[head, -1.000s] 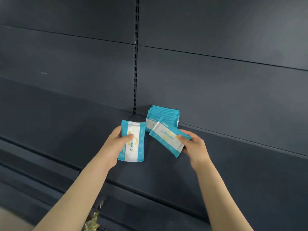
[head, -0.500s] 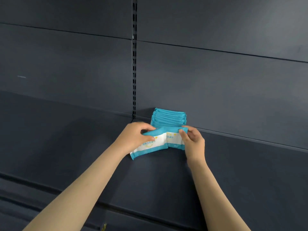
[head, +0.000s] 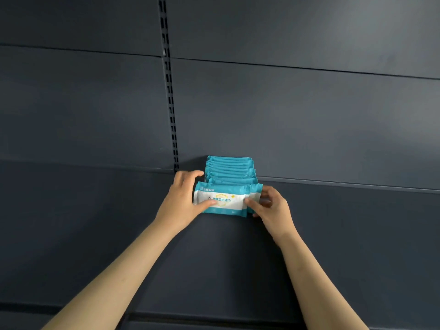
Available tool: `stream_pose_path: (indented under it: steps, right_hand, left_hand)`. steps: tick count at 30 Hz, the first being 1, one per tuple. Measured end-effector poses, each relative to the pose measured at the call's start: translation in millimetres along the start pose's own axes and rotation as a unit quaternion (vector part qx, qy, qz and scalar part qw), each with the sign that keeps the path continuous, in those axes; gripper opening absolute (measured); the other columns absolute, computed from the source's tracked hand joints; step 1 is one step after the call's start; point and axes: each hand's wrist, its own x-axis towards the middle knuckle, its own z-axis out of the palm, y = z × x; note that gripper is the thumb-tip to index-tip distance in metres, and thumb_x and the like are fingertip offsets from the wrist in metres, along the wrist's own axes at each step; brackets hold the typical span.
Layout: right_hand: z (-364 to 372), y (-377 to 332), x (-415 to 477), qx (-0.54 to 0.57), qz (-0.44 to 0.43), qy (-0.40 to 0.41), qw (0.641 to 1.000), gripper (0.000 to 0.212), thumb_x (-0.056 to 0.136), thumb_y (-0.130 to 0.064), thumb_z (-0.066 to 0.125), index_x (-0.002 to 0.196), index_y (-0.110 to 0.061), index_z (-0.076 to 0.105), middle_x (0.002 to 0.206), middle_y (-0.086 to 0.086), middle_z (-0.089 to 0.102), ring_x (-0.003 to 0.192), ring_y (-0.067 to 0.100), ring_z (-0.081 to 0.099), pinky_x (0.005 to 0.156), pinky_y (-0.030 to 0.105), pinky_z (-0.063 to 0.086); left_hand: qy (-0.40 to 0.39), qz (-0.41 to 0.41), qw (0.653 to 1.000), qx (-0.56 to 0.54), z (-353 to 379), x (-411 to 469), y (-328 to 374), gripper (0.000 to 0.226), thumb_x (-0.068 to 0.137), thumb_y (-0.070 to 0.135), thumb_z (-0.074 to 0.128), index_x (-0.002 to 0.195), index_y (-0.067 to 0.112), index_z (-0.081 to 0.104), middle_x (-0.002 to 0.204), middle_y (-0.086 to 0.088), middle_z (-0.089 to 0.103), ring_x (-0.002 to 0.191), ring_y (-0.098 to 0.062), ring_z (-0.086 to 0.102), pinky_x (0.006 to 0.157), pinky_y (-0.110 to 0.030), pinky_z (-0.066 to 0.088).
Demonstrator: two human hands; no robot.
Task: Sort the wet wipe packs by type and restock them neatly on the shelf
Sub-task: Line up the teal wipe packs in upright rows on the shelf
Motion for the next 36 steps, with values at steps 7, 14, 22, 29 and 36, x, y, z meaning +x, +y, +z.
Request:
stream_pose_path:
  steps: [7, 14, 22, 29, 36]
  right_hand:
    - [4.8, -2.7, -4.5, 0.059, -0.012, 0.063, 0.996, 0.013, 0.094, -0.02, 0.067, 0.106, -0.016, 0.063, 0.097, 0.001, 0.072, 0.092, 0.015, 0.071, 0.073, 0.028, 0.06]
    - [3.3, -2.8, -8.6, 0.032, -0.03, 0.052, 0.998, 0.022, 0.089, -0.026, 0.073, 0.109, -0.022, 0.066, 0.104, -0.008, 0.073, 0.1, 0.008, 0.069, 0.087, 0.033, 0.058]
    - [4.3, -3.4, -8.2, -0.076, -0.043, 0.057, 0.995, 0.023, 0.088, -0.024, 0.074, 0.108, -0.021, 0.063, 0.102, -0.013, 0.069, 0.096, 0.003, 0.066, 0.077, 0.019, 0.056]
    - [6.5, -6.3, -8.1, -0.093, -0.043, 0.079, 0.992, 0.02, 0.088, -0.022, 0.074, 0.106, -0.023, 0.065, 0.097, -0.012, 0.068, 0.088, 0.005, 0.065, 0.071, 0.022, 0.058]
    - [-13.4, -29.0, -25.4, 0.08, 0.034, 0.12, 0.989, 0.007, 0.091, -0.027, 0.07, 0.099, -0.025, 0.069, 0.098, -0.009, 0.071, 0.095, 0.009, 0.067, 0.09, 0.039, 0.058]
  left_hand:
    - [-0.026, -0.111, 0.973, -0.201, -0.2, 4.9, 2.5, 0.034, 0.086, 0.022, 0.074, 0.113, 0.019, 0.053, 0.101, 0.004, 0.062, 0.08, -0.012, 0.068, 0.066, -0.026, 0.06]
    - [-0.014, -0.127, 0.965, -0.231, 7.4, 9.2, 5.7, 0.028, 0.086, 0.025, 0.075, 0.102, 0.014, 0.054, 0.095, 0.002, 0.062, 0.069, -0.015, 0.071, 0.06, -0.023, 0.058]
    - [-0.029, -0.113, 0.954, -0.276, 12.8, 6.8, 3.5, 0.027, 0.086, 0.025, 0.075, 0.1, 0.016, 0.054, 0.086, -0.006, 0.06, 0.06, -0.015, 0.067, 0.062, -0.037, 0.061]
    - [-0.035, -0.089, 0.963, -0.254, 10.4, 5.5, 2.7, 0.018, 0.089, 0.022, 0.071, 0.1, 0.019, 0.056, 0.085, -0.004, 0.059, 0.058, -0.012, 0.063, 0.058, -0.034, 0.061]
    - [0.01, -0.241, 0.885, -0.399, -13.1, 0.0, 23.9, 0.035, 0.09, 0.023, 0.071, 0.118, 0.016, 0.052, 0.105, 0.0, 0.062, 0.08, -0.013, 0.064, 0.065, -0.028, 0.059]
